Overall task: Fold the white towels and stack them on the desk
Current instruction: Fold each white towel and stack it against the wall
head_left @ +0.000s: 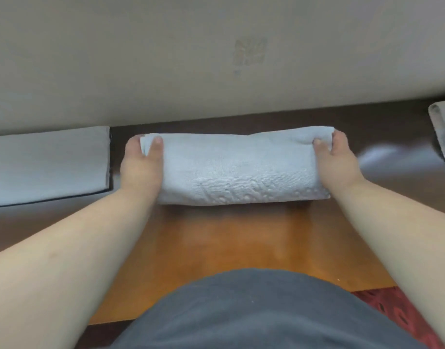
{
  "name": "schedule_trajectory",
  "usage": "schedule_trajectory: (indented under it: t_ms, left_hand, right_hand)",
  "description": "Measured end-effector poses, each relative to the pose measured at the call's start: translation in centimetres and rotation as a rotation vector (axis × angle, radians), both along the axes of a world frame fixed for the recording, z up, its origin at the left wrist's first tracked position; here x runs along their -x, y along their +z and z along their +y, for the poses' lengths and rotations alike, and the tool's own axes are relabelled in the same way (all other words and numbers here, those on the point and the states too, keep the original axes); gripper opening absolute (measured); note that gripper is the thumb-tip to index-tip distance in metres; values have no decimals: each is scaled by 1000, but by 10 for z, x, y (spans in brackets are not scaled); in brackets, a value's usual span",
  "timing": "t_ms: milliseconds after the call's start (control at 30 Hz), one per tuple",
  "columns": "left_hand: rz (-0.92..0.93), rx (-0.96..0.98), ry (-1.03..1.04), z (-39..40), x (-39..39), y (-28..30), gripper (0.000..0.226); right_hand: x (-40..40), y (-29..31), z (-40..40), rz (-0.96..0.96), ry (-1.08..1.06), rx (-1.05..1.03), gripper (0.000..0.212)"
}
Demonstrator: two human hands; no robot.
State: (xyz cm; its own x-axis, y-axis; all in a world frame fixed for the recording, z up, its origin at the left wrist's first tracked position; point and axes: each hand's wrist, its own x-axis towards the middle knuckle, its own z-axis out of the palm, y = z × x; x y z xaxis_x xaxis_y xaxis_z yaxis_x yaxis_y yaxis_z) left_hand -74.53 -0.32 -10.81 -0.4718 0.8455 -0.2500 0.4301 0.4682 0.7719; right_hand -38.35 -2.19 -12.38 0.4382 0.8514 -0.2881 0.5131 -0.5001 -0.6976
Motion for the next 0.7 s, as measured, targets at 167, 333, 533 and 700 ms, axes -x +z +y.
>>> schedule_trajectory:
  t_ms: [167, 333, 533, 700]
  left_hand:
    - [-8, 102, -21, 31, 2, -13, 58]
    - [-157, 287, -92, 19, 15, -23, 81]
    - [154, 353, -197, 5, 24, -45, 49]
    - [361, 427, -236, 26, 16, -46, 65]
  right_hand:
    - [2, -21, 21, -28, -8, 57, 47]
    - [5, -31, 29, -46, -36, 133, 47]
    - [9, -29, 30, -129, -27, 146, 45]
    - [9, -28, 33, -204, -50, 214, 41]
